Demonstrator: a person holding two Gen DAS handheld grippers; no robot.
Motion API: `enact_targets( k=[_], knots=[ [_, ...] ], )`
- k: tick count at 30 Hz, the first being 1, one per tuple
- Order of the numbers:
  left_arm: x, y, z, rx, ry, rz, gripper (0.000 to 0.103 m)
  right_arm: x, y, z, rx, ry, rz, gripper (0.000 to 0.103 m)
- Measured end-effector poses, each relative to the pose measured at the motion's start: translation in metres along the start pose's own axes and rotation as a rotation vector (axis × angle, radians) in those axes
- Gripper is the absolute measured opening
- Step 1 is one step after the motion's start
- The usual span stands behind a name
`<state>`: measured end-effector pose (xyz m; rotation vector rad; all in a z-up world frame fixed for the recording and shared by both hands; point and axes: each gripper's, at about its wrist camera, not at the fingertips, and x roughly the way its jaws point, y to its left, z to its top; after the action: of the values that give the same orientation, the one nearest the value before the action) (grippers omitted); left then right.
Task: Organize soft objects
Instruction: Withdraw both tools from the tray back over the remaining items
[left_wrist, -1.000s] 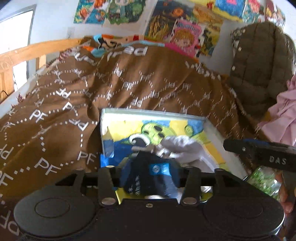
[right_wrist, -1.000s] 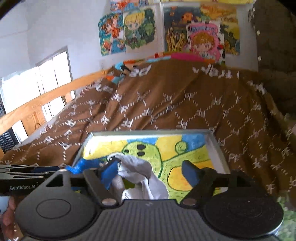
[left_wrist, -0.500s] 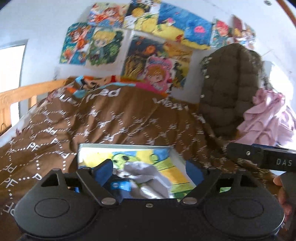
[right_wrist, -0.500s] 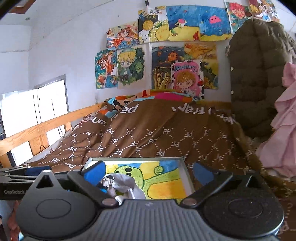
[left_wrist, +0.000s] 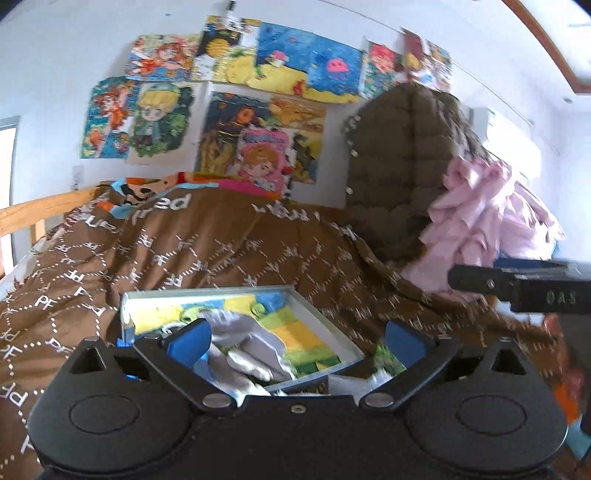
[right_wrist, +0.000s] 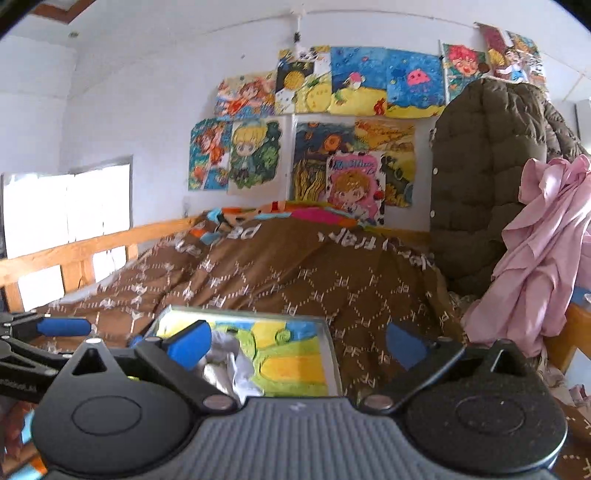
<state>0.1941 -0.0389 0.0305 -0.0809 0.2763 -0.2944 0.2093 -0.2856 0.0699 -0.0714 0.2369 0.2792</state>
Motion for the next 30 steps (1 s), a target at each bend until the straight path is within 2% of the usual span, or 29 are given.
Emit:
enact_targets(
  k=[9,15,19,30],
  knots=[
    [-0.016,-0.01,-0.021,0.055,0.057,-0.074,0.101,-0.017,0.004,-0.025,-0.042,0.073,-0.001,0.103],
    [-0.024,-0.013,-0.034,0.082,0.095,-0.078,0.101,-0.025,0.011,-0.039,-0.064,0.11,0.005,0.103],
    [-0.026,-0.01,-0.046,0.094,0.133,-0.079,0.101,-0.026,0.019,-0.051,-0.124,0.147,0.026,0.103],
    [-0.04,-0.007,-0.075,0.164,0.226,-0.094,0.101,-0.029,0.035,-0.078,-0.194,0.248,0.086,0.103]
  ],
)
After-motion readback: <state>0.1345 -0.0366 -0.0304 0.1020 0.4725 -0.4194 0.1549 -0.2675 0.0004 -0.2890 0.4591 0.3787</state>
